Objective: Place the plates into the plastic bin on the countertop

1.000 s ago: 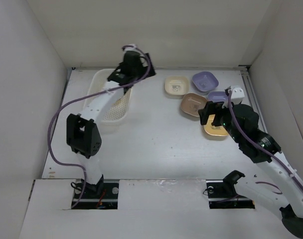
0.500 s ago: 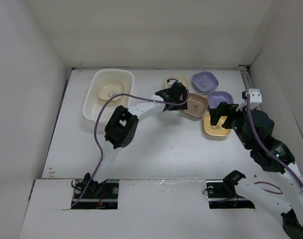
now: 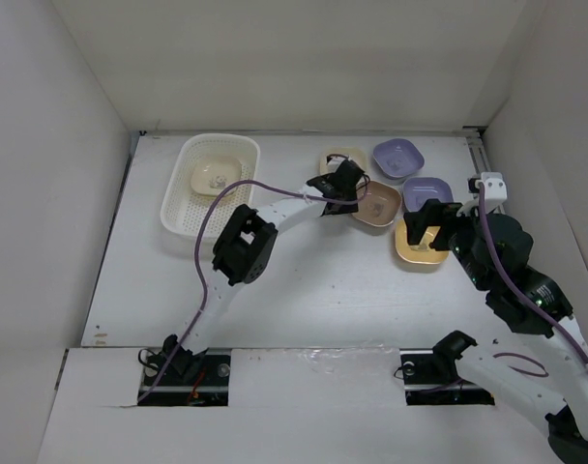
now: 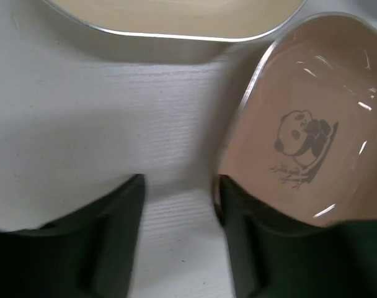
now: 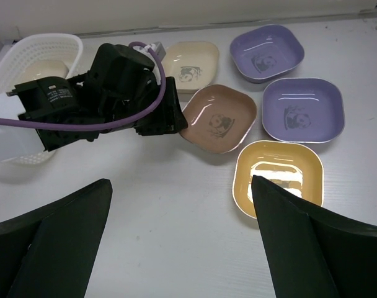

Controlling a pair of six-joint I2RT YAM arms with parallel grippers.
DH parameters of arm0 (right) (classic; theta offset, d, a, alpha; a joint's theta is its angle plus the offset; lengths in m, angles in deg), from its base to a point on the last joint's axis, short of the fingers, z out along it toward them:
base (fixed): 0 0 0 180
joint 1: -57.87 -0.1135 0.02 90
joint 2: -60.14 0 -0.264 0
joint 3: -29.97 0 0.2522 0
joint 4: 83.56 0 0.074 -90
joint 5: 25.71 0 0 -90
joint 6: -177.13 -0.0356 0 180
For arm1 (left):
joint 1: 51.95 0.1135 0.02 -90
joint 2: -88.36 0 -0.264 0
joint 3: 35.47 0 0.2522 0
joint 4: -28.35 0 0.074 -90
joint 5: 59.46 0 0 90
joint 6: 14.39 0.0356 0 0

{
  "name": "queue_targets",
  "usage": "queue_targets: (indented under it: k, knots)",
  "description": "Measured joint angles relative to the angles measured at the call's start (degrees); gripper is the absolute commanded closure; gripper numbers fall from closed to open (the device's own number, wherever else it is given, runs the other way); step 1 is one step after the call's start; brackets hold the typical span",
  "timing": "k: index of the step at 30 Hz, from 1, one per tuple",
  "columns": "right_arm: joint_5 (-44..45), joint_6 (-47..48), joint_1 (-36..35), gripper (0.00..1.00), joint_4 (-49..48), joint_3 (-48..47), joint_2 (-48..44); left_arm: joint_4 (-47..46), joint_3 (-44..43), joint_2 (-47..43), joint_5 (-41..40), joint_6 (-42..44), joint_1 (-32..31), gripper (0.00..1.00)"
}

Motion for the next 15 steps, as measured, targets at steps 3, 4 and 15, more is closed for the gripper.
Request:
queue_targets:
  k: [3,4,15]
  knots:
    - [-0.17,0.0,0.0,0.0,-0.02,0.0,0.07,1.07,-0.46,0.35,-0.31,-0.46,0.0,0.83]
    - [-0.17,0.0,0.0,0.0,-0.02,0.0,0.11,1.6,-0.46,0.42,-0.52,-0.52,0.0,0.88]
    - [-0.39,0.39,0.0,0.0,-0.2,0.02,-0.17,2.67,22.12,-19.58,-4.24,-2.19,-0.11,1.0]
